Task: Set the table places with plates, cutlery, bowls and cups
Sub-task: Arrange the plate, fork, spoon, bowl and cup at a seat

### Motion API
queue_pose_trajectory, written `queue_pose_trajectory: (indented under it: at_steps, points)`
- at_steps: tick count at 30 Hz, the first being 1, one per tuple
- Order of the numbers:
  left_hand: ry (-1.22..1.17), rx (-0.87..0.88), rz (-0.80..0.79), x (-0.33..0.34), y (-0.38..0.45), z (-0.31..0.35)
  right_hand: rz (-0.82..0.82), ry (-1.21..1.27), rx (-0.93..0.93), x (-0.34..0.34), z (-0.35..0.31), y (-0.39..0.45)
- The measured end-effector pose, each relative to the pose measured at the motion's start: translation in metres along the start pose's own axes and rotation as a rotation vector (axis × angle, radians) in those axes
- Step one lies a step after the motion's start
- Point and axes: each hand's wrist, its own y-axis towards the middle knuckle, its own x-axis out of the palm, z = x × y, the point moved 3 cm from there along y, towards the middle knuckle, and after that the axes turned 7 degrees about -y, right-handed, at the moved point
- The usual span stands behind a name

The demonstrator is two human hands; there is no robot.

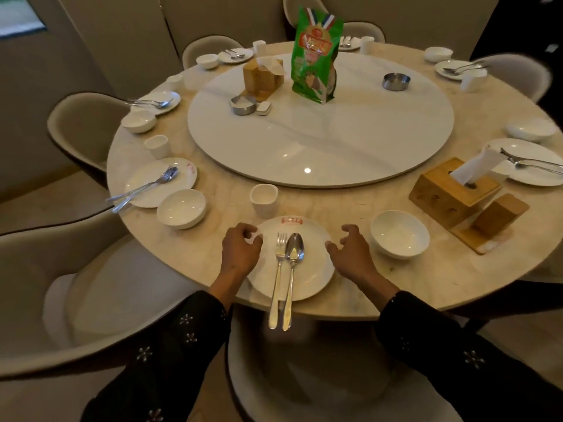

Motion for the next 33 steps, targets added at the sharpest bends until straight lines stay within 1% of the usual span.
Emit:
queue_pose_trajectory:
  at_steps: [3,5,10,21,25,33]
  points:
    - [-0.011,-0.108,0.011,-0.007,-0.004,-0.023,-0.01,-0.001,0.151,0.011,0.008,-0.005]
    - [-0.026,-0.137,0.003,-0.007,-0.007,-0.032,0.013,0.011,0.174,0.016,0.011,-0.01]
    - [-0.045,-0.143,-0.059,-0.001,-0.008,-0.032,0.069,0.16,0.243,0.016,0.02,-0.017]
    - [-0.067,-0.083,-0.116,0.046,-0.012,-0.007,0.283,0.32,0.345,-0.021,0.055,-0.024]
    - [-0.076,-0.086,-0.125,0.057,-0.012,-0.003,0.308,0.341,0.352,-0.031,0.062,-0.022]
    - [-0.089,-0.103,-0.105,0.061,-0.012,-0.002,0.308,0.323,0.332,-0.034,0.063,-0.017]
